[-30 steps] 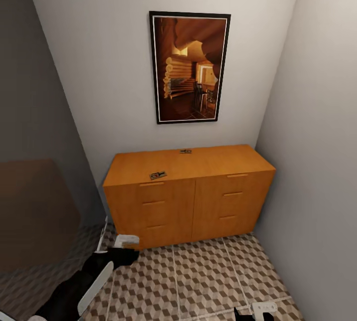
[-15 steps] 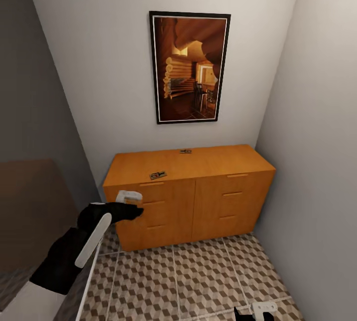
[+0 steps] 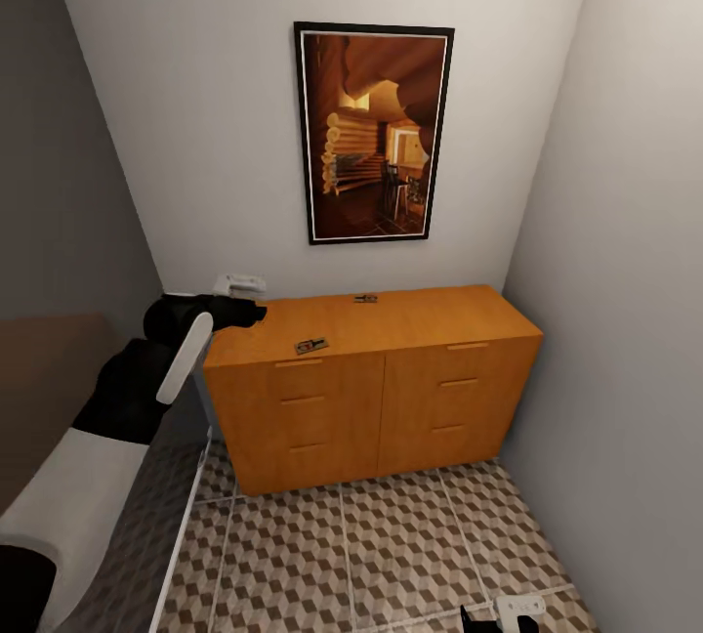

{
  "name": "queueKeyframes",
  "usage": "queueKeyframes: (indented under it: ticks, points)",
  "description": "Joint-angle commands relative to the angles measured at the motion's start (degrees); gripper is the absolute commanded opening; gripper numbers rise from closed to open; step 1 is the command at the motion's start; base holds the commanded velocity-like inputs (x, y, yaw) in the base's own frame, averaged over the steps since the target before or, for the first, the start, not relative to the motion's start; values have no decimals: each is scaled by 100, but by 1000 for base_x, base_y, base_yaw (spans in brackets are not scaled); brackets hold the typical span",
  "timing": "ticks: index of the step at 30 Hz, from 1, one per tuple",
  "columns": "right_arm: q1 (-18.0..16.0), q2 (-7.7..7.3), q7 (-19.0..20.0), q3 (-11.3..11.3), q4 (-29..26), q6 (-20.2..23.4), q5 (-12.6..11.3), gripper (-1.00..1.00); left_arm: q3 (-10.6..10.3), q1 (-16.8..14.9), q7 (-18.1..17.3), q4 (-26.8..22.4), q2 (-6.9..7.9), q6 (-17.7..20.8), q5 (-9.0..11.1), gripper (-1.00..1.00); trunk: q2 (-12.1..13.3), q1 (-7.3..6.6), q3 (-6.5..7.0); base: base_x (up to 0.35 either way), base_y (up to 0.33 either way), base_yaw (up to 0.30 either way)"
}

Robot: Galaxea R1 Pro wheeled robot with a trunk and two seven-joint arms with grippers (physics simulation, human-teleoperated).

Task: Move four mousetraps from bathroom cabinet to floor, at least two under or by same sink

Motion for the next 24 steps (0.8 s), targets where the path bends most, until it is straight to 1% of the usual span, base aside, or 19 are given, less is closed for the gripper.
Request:
queueKeyframes:
  ticks: [1,2,3,8,11,15,16,18,21,22,24]
  points:
    - [-6,0,-16,50,3,-17,-39,100,4,-46,60,0,5,16,26,100,-12,4,-13,0,0,0]
    - [-6,0,-16,50,3,-18,-39,100,18,-75,60,-4,5,19,-20,100,-12,4,-13,0,0,0]
    - [-7,0,-16,51,3,-20,-39,100,41,-118,56,-22,8,25,-125,100,-12,4,-13,0,0,0]
    - [-7,0,-14,51,3,-23,-39,100,69,-173,31,-65,25,41,-318,100,-12,4,-13,0,0,0]
    - [-6,0,-9,51,3,-30,-39,100,48,-187,3,-92,35,46,-365,100,-12,4,-13,0,0,0]
    - [-8,0,-2,51,3,-26,-39,100,10,-193,-53,-110,64,47,-376,100,-12,4,-13,0,0,0]
    - [-6,0,0,51,3,-25,-39,100,-9,-197,-217,-113,132,48,-377,100,-12,4,-13,0,0,0]
    - [-5,0,1,51,3,-25,-38,100,-17,-199,-429,-114,202,48,-378,100,-12,4,-13,0,0,0]
    - [-8,0,1,51,3,-24,-39,100,-22,-201,-871,-118,302,42,-383,100,-12,4,-13,0,0,0]
    - [-6,0,2,51,3,-24,-39,100,-22,-201,-1210,-123,382,38,-387,100,-12,4,-13,0,0,0]
    - [-5,0,2,51,3,-24,-36,100,-22,-201,-1556,-127,496,35,-390,100,-12,4,-13,0,0,0]
